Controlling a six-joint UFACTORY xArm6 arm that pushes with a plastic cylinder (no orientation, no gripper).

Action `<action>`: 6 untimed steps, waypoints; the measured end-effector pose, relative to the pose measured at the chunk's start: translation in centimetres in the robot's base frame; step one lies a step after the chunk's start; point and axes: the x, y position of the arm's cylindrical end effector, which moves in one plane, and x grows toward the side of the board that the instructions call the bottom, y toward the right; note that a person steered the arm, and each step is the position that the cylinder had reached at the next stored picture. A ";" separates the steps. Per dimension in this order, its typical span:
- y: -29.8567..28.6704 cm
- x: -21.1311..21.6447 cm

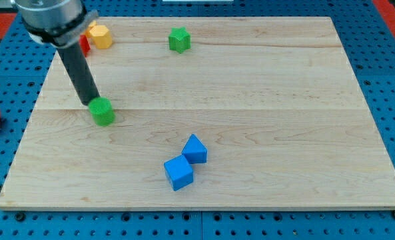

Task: Push the green circle into the blue triangle

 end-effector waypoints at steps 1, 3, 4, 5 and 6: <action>5.0 2.5; 2.6 6.0; 10.1 7.1; 8.4 5.7; 15.4 0.0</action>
